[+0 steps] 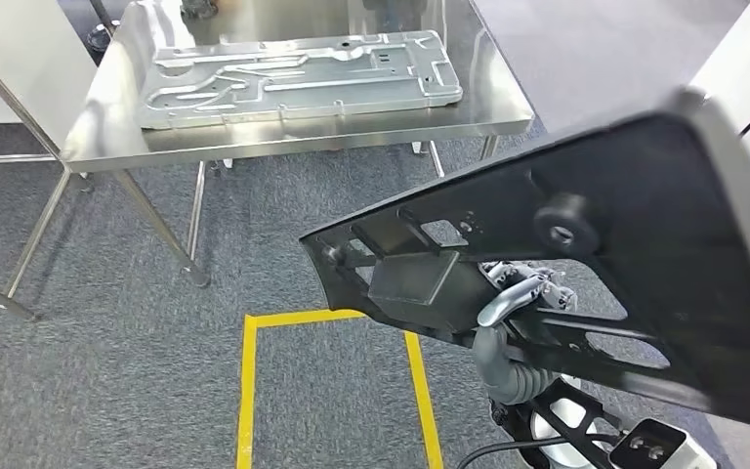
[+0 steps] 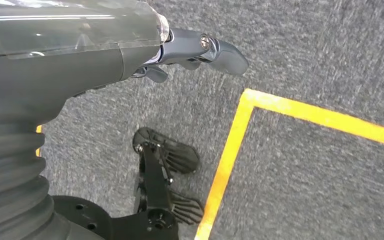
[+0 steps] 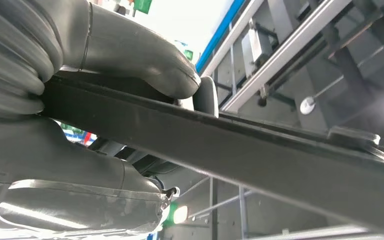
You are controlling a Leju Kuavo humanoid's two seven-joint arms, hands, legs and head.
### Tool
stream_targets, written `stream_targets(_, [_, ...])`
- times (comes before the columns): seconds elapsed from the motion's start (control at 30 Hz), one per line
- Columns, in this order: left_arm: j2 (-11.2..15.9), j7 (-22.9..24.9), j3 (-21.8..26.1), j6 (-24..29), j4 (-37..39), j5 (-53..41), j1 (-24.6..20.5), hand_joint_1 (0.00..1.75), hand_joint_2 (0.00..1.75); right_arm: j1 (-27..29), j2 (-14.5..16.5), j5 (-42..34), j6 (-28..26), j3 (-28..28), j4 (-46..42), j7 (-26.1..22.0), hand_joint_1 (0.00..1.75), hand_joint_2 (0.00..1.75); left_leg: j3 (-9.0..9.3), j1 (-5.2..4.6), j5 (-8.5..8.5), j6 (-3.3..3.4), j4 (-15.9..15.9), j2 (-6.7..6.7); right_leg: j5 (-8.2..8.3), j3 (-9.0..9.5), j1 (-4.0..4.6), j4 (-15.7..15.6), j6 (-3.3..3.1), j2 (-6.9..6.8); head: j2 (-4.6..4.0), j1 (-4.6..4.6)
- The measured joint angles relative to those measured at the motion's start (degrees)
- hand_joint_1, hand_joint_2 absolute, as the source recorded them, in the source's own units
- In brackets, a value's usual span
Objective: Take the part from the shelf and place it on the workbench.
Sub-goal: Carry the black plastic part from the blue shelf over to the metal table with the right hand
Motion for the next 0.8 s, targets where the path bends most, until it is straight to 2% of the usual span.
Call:
stream_targets(0.07, [0.0, -0.1, 0.0, 0.0, 0.0, 0.0, -0.1, 0.00, 1.75, 0.0, 0.0, 0.0, 0.4, -0.1, -0.1, 0.0, 1.75, 1.75, -0.51, 0.11, 0.27, -0.52, 2.4, 0.05, -0.47, 1.41, -0.17, -0.7, -0.83, 0.13, -0.01, -0.02])
stream_targets(0.1, [0.0, -0.1, 0.0, 0.0, 0.0, 0.0, -0.1, 0.00, 1.75, 0.0, 0.0, 0.0, 0.6, -0.2, -0.1, 0.0, 1.75, 1.75, -1.83, 0.18, 0.00, -0.65, 5.1, 0.06, -0.87, 2.27, -0.23, -0.9, -1.14, 0.14, -0.01, -0.02])
stream_targets(0.13, [0.0, -0.1, 0.0, 0.0, 0.0, 0.0, -0.2, 0.00, 1.75, 0.0, 0.1, 0.0, 0.7, -0.2, -0.1, 0.0, 1.75, 1.75, -3.93, 0.25, -0.78, -0.79, 8.6, 0.06, -1.35, 3.04, -0.26, -1.1, -1.36, 0.10, -0.01, -0.02])
stream_targets(0.2, [-0.1, -0.1, 0.0, 0.0, 0.0, -0.1, 0.0, 0.00, 1.75, 0.1, 0.1, 0.0, 0.9, -0.2, -0.1, 0.0, 1.75, 1.75, -8.85, 0.27, -3.91, -1.01, 15.2, 0.06, -2.43, 4.24, -0.16, -1.2, -1.58, 0.16, 0.00, -0.02])
stream_targets(0.23, [-0.1, -0.1, 0.0, 0.0, 0.0, -0.1, 0.0, 0.00, 1.75, 0.1, 0.1, 0.0, 0.9, -0.2, -0.1, 0.0, 1.75, 1.75, -10.66, 0.28, -5.39, -1.09, 16.6, 0.06, -3.04, 4.94, -0.09, -1.2, -1.61, 0.25, 0.00, -0.02])
stream_targets(0.27, [-0.1, -0.1, 0.0, 0.0, 0.0, -0.1, 0.1, 0.00, 1.75, 0.1, 0.1, 0.0, 0.9, -0.2, 0.0, 0.0, 1.75, 1.75, -11.66, 0.27, -5.98, -1.05, 16.4, 0.06, -3.69, 5.75, -0.02, -1.2, -1.61, 0.32, 0.00, -0.02])
stream_targets(0.3, [-0.1, -0.1, 0.0, 0.0, 0.0, -0.1, 0.2, 0.00, 1.75, 0.1, 0.1, 0.0, 0.9, -0.2, 0.0, 0.0, 1.75, 1.75, -11.91, 0.26, -5.45, -0.94, 14.7, 0.06, -4.34, 6.62, 0.05, -1.2, -1.59, 0.38, 0.00, -0.02])
stream_targets(0.33, [-0.1, -0.1, 0.0, 0.0, 0.0, -0.1, 0.2, 0.00, 1.75, 0.1, 0.1, 0.1, 0.9, -0.2, 0.0, 0.0, 1.75, 1.75, -11.37, 0.22, -3.11, -0.70, 11.3, 0.07, -5.08, 7.60, 0.12, -1.2, -1.52, 0.39, 0.00, -0.02])
stream_targets(0.37, [-0.1, -0.1, 0.0, 0.0, 0.0, -0.1, 0.2, 0.00, 1.75, 0.1, 0.2, 0.1, 0.9, -0.2, 0.0, 0.0, 1.75, 1.75, -10.67, 0.08, 0.42, -0.35, 7.7, 0.04, -5.81, 8.54, 0.22, -1.2, -1.41, 0.39, 0.00, -0.02])
stream_targets(0.43, [0.0, -0.1, 0.0, 0.0, 0.0, -0.1, 0.3, 0.00, 1.75, 0.2, 0.2, 0.1, 0.9, -0.3, 0.0, 0.0, 1.75, 1.75, -9.40, -0.28, 5.54, 0.33, 2.7, 0.02, -7.15, 9.87, 0.35, -1.3, -0.87, 0.54, 0.00, -0.01])
stream_targets(0.47, [0.0, -0.1, 0.0, 0.0, 0.0, -0.1, 0.4, 0.00, 1.75, 0.3, 0.2, 0.2, 0.9, -0.3, 0.0, 0.0, 1.75, 1.75, -9.11, -0.43, 6.39, 0.65, 2.0, 0.00, -7.46, 10.29, 0.39, -1.3, -0.51, 0.63, 0.00, -0.01])
stream_targets(0.53, [-0.1, -0.1, 0.0, 0.0, 0.0, -0.1, 0.3, 0.00, 1.75, 0.3, 0.4, 0.2, 0.9, -0.3, -0.1, 0.0, 1.75, 1.75, -8.03, -0.38, 5.84, 1.28, 1.5, -0.06, -7.37, 10.65, 0.39, -0.7, 0.20, 0.69, 0.00, -0.01])
stream_targets(0.57, [-0.1, -0.2, 0.0, 0.0, 0.0, -0.1, 0.2, 0.00, 1.75, 0.3, 0.4, 0.3, 0.9, -0.4, -0.1, 0.0, 1.75, 1.75, -7.30, -0.26, 5.58, 1.61, 1.1, -0.10, -7.03, 10.28, 0.39, 0.7, 0.49, 0.63, 0.00, -0.01])
stream_targets(0.6, [-0.1, -0.2, 0.0, 0.0, 0.0, -0.1, 0.2, 0.00, 1.75, 0.2, 0.5, 0.3, 0.9, -0.4, -0.2, 0.0, 1.75, 1.75, -6.42, -0.14, 5.28, 1.89, 0.7, -0.13, -6.95, 9.06, 0.34, 3.1, 0.80, 0.58, 0.00, -0.01])
stream_targets(0.63, [-0.1, -0.2, 0.0, 0.0, 0.0, -0.2, 0.1, 0.00, 1.75, 0.2, 0.5, 0.3, 0.9, -0.4, -0.2, 0.0, 1.75, 1.75, -5.60, -0.03, 4.92, 2.08, 0.4, -0.15, -7.33, 7.05, 0.23, 6.3, 1.06, 0.53, 0.00, -0.01])
stream_targets(0.7, [-0.1, -0.2, 0.0, 0.0, 0.0, -0.2, 0.1, 0.00, 1.75, 0.3, 0.5, 0.4, 0.8, -0.5, -0.2, 0.0, 1.75, 1.75, -4.30, -0.01, 3.89, 2.29, 0.2, -0.16, -9.94, 1.87, 0.00, 13.1, 1.55, 0.44, 0.00, 0.00])
stream_targets(0.73, [-0.1, -0.2, 0.0, 0.0, 0.0, -0.2, 0.2, 0.00, 1.75, 0.4, 0.5, 0.4, 0.8, -0.6, -0.2, 0.0, 1.75, 1.75, -3.63, 0.00, 3.29, 2.29, 0.2, -0.19, -11.52, -0.38, -0.09, 15.1, 1.73, 0.38, 0.00, 0.00])
stream_targets(0.77, [-0.1, -0.2, 0.0, 0.0, 0.0, -0.2, 0.2, 0.00, 1.75, 0.6, 0.5, 0.4, 0.8, -0.6, -0.2, 0.0, 1.75, 1.75, -2.86, 0.00, 2.65, 2.26, 0.2, -0.23, -12.42, -1.93, -0.15, 15.5, 1.85, 0.34, 0.00, 0.00])
stream_targets(0.8, [-0.1, -0.2, 0.0, 0.0, 0.0, -0.3, 0.3, 0.00, 1.75, 0.6, 0.5, 0.4, 0.8, -0.7, -0.2, 0.0, 1.75, 1.75, -1.99, 0.01, 1.98, 2.19, 0.2, -0.28, -12.02, -2.58, -0.19, 14.2, 1.87, 0.29, 0.00, 0.00])
